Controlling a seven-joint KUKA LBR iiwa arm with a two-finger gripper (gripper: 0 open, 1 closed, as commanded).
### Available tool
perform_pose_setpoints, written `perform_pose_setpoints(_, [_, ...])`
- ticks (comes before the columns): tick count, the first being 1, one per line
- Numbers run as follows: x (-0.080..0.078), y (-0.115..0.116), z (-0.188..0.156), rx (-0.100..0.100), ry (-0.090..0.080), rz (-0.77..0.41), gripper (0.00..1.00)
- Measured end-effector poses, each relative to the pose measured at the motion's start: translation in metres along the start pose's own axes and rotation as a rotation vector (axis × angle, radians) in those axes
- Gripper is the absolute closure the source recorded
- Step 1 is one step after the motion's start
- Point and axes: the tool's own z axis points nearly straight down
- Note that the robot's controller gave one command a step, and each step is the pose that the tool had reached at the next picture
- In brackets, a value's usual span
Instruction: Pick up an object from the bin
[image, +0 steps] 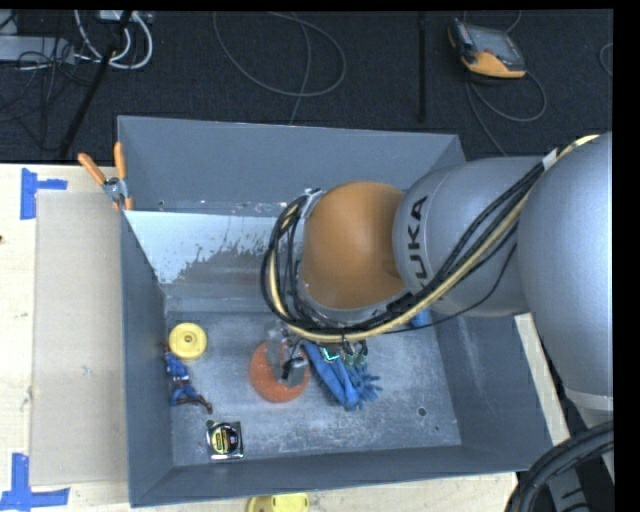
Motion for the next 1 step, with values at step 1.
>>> perform_pose_setpoints(1, [0.0, -0.0002, 0.0, 0.0, 0.0, 0.001, 0.0])
